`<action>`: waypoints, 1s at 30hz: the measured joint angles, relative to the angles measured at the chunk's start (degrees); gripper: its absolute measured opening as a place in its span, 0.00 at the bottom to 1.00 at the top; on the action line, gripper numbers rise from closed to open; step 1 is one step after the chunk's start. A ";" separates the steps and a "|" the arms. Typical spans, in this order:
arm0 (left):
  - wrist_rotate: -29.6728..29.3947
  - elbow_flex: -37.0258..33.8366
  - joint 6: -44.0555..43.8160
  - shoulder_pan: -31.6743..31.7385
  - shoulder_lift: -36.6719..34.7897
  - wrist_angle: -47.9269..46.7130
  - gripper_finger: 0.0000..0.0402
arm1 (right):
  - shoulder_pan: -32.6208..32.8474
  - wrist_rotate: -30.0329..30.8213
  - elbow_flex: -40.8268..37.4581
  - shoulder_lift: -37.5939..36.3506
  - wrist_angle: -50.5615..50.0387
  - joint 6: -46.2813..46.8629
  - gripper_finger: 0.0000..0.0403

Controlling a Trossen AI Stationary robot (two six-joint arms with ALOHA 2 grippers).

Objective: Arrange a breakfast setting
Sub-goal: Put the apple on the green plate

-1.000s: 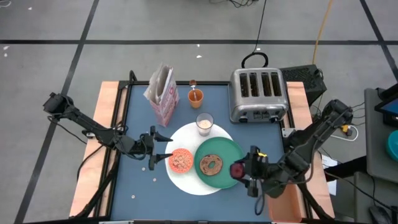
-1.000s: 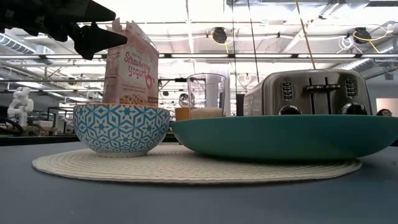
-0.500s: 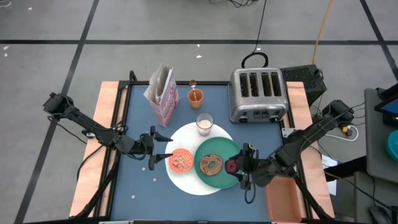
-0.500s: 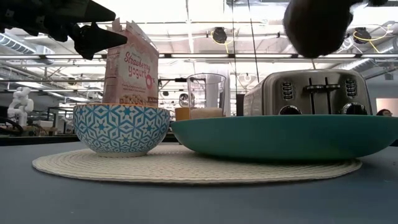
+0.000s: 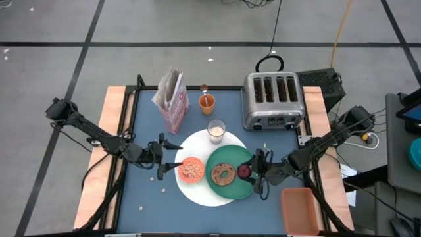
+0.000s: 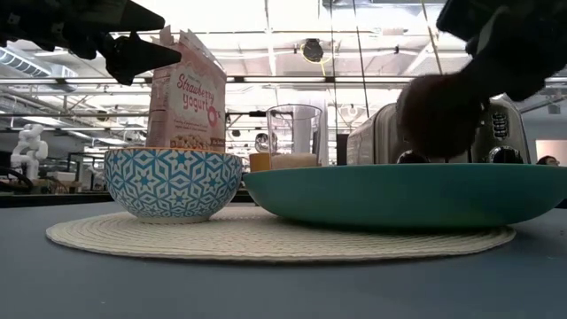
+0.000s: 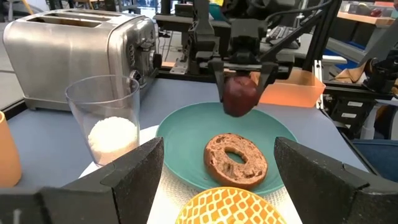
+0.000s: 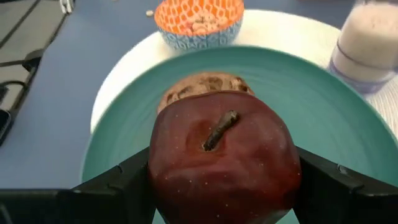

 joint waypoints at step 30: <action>0.01 0.00 0.07 0.00 0.00 0.00 0.77 | -0.40 0.25 -4.69 5.53 3.91 1.61 0.69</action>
